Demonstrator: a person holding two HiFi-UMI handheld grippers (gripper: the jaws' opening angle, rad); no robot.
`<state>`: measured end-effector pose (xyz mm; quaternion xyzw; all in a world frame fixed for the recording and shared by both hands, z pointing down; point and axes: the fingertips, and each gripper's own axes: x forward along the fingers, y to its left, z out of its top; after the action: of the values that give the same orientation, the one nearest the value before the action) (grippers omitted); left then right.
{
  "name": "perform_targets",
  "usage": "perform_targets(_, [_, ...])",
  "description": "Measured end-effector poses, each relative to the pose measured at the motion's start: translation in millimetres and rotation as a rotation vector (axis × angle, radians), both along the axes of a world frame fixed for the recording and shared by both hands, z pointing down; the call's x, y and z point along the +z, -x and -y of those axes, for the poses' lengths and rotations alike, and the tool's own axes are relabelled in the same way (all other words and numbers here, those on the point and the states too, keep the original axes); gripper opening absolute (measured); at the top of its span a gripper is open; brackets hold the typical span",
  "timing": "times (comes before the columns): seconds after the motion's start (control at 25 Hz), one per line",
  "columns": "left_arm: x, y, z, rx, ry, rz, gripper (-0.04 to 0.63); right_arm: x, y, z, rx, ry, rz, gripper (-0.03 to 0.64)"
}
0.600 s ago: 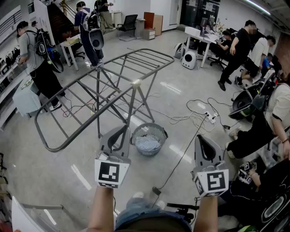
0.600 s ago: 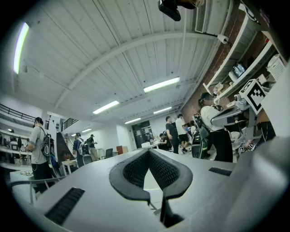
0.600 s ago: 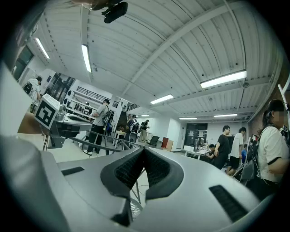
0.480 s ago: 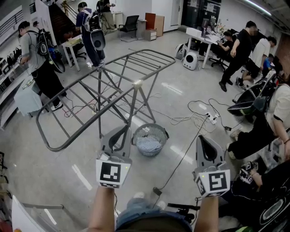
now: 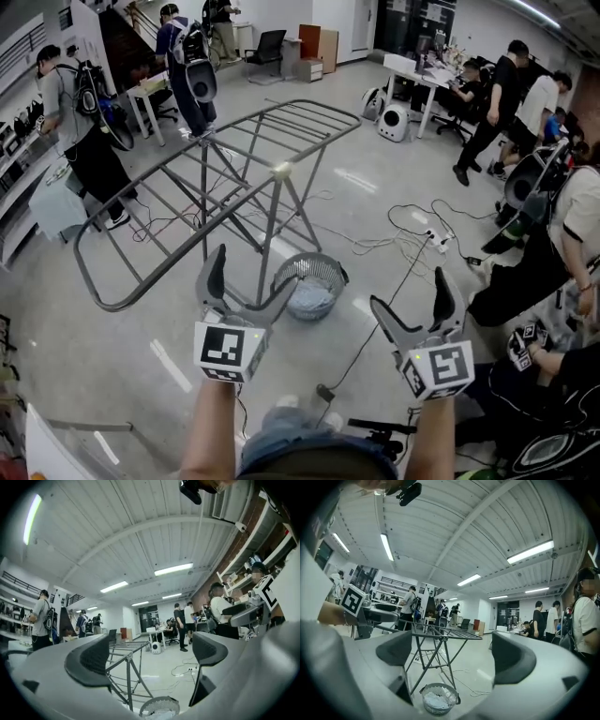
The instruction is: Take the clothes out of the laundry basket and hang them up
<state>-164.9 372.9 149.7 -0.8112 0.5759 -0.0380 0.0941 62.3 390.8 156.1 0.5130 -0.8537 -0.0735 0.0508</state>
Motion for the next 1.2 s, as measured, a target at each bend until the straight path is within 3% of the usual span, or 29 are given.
perform_targets(0.08, [0,-3,3,-0.014,0.012,-0.018,0.551,4,-3,1,0.008,0.028,0.009,0.534])
perform_targets(0.28, [14,-27,0,0.016,0.059,0.031,0.558,16,-18,-1,0.015,0.080,0.020,0.537])
perform_targets(0.44, [35,-33,-11,-0.037,0.091,0.107,0.558,29,-46,7,0.097,0.111,0.037,0.535])
perform_targets(0.52, [44,-32,-17,-0.057,0.102,0.112,0.558,41,-61,11,0.142,0.158,0.055,0.534])
perform_targets(0.68, [55,-26,-17,-0.095,0.118,0.088,0.557,55,-65,14,0.106,0.190,0.091,0.532])
perform_targets(0.88, [64,-13,13,-0.167,0.156,0.074,0.557,73,-54,31,0.061,0.228,0.012,0.531])
perform_targets(1.2, [93,-26,99,-0.083,0.230,0.080,0.557,86,-58,99,0.085,0.266,0.040,0.531])
